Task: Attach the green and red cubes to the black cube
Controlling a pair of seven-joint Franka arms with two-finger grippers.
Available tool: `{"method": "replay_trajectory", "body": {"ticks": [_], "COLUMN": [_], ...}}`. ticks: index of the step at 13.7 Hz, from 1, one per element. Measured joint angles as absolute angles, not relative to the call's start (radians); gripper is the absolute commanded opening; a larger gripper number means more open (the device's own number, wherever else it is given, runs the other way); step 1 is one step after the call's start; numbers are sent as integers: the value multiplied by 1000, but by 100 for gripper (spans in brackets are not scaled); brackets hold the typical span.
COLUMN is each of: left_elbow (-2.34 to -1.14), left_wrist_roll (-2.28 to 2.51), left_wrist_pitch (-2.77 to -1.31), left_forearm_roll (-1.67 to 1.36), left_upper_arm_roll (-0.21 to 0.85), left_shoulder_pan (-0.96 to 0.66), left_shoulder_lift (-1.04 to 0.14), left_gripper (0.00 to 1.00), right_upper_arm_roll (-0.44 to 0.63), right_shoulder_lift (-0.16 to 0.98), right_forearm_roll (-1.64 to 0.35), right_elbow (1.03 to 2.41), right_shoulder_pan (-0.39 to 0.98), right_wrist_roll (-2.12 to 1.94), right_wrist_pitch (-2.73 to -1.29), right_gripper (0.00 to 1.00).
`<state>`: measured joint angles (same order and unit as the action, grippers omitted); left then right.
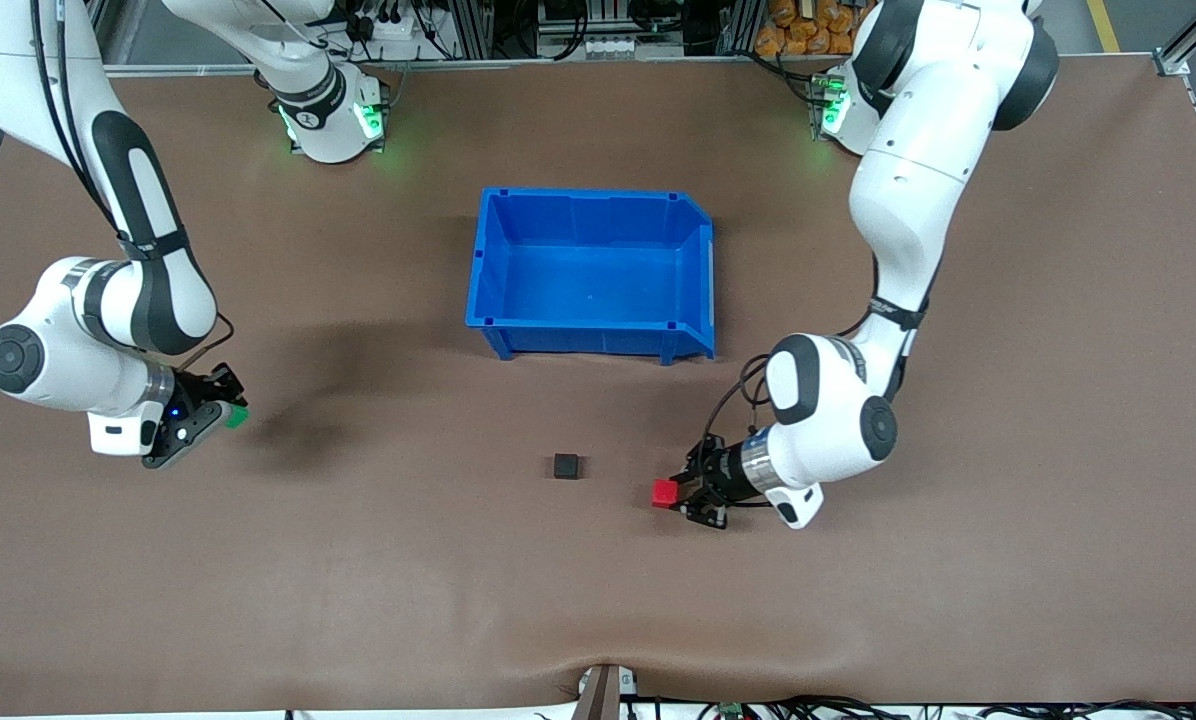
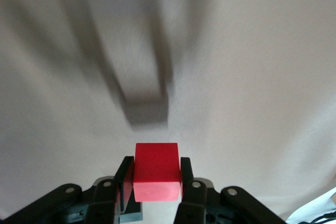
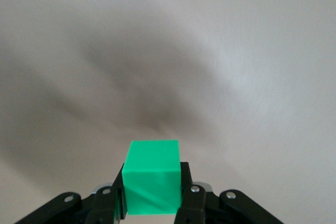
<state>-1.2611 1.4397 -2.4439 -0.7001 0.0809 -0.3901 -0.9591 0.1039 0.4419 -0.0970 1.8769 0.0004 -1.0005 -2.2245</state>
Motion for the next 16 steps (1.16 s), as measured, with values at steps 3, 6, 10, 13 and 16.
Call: {"method": "replay_trajectory", "body": {"ticks": [3,6,10,13,16], "left_elbow": [-1245,-1244,-1243,-1243,-1242], "left_wrist_roll": [1494,1529,1565,1576,1577], "left_wrist_pitch": [-2482,-2532,-2579,-2604,-2614], "left_forearm_roll": [-700,-701,-701,-701,-701], "left_upper_arm_roll": [88,96,97,98,98], "left_shoulder_pan": [-421,-463,-510,-522,-524], "left_shoulder_lift": [-972,-984,-1006,-1018,-1026], "left_gripper": [1,1,1,1,0], "right_upper_arm_roll": [83,41,5,3,6], "right_shoulder_lift": [461,525,643,718,798], "right_forearm_roll": [-101,-125,-152,-152,-151], "right_elbow": [1799,1721,1596,1517,1429], "right_shoulder_pan": [37,80,168,249,317], "right_wrist_roll": [-1209,-1261,-1275,-1274,-1273], "right_wrist_pitch": [-2189,-2187,-2194,-2202,-2217], "right_gripper": [0,0,0,0,0]}}
